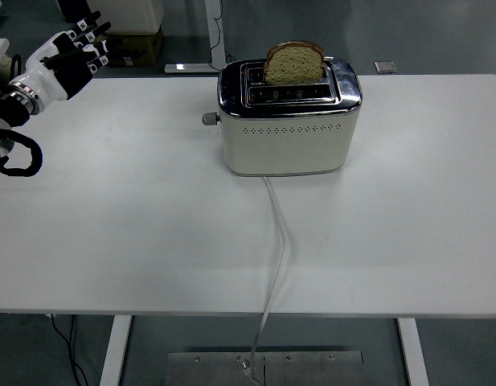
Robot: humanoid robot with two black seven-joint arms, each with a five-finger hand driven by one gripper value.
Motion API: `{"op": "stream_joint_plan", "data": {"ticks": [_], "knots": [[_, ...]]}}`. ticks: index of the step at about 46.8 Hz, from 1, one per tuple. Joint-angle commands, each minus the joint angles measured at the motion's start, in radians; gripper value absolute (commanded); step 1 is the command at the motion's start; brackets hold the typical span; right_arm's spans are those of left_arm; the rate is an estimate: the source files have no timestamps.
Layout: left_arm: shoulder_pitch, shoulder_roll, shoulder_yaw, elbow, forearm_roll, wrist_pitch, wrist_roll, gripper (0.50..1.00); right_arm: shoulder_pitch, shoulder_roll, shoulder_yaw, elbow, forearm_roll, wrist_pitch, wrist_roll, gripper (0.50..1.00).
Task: Press down toaster
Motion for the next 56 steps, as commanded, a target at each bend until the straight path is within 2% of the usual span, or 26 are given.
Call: {"op": "stream_joint_plan", "data": {"ticks": [1,48,56], "knots": [[-0.001,-0.001,0.001,0.0,0.001,-0.002,0.0,1.0,0.0,0.0,0.0,0.0,0.0,0.0,0.0,0.998],[0.007,-0.027,0.005,-0.002,0.005,-0.005,0.0,1.0,0.0,0.0,0.0,-0.003,0.0,0.0,0.0,0.998],[-0.01,-0.023,0.005,-0.032,0.021,0.0,0.002,1.0,0.0,0.0,0.0,-0.003,-0.001,0.0,0.0,1.0]]}}
